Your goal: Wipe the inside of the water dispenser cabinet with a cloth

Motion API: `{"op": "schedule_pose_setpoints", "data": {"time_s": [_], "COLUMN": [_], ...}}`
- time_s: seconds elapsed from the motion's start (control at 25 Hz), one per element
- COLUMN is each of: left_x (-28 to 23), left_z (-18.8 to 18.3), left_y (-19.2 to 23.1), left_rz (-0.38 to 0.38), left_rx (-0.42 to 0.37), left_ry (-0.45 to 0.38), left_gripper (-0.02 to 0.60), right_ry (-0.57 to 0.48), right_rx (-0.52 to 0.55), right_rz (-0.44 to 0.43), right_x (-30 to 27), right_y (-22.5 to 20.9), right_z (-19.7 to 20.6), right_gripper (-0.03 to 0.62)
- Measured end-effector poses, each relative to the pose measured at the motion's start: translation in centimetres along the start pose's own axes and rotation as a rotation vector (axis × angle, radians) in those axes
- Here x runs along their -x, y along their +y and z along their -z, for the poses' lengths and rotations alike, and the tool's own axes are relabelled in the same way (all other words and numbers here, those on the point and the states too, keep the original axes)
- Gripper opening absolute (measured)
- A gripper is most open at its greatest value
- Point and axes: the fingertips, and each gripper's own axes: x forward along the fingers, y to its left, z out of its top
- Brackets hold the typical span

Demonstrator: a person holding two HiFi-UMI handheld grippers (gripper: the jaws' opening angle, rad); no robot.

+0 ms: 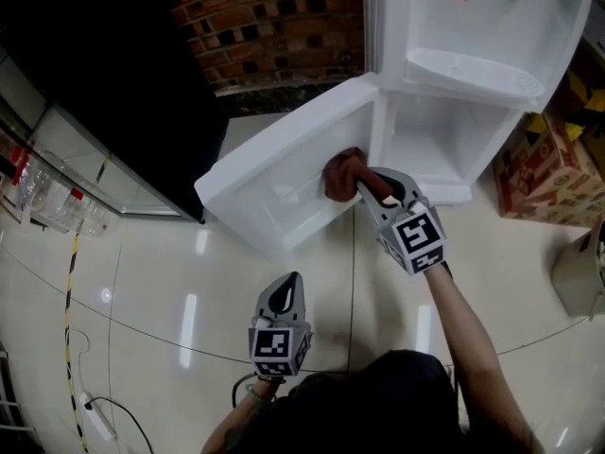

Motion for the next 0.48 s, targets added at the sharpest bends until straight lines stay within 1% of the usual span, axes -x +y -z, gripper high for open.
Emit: {"op": "schedule_pose_setpoints", "data": {"time_s": [0.12, 0.2, 0.28, 0.36, 0.48], "left_x": [0.0, 0.0, 0.1, 0.1, 0.1], "left_z": [-0.1, -0.1, 0.0, 0.1, 0.4], "left_y": [-0.2, -0.1, 0.0, 0.0, -0.4], "left_rz": [0.002, -0.002, -0.006, -0.004, 0.010], "left_rx": [-0.005, -0.007, -0.010, -0.007, -0.005], "left_ry": [0.000, 0.000, 0.001, 0.004, 0.010], "left_gripper": [-0.023, -0.023, -0.023, -0.023, -0.023], "right_ry": [0.017, 0.013, -0.008, -0.027, -0.039], "right_rx": [0.005, 0.013, 0.017, 0.021, 0.028], "right_rz": [0.044, 0.040, -0.005, -0.079, -0.191], "right_x": [0.5, 0.6, 0.8, 1.1, 1.5], "right_y": [-2.2, -2.2, -0.3, 3.0, 8.2], "right_z": [1.1, 1.1, 0.3, -0.4, -0.4], "right_gripper": [0.083, 0.083, 0.083, 0.083, 0.083]}}
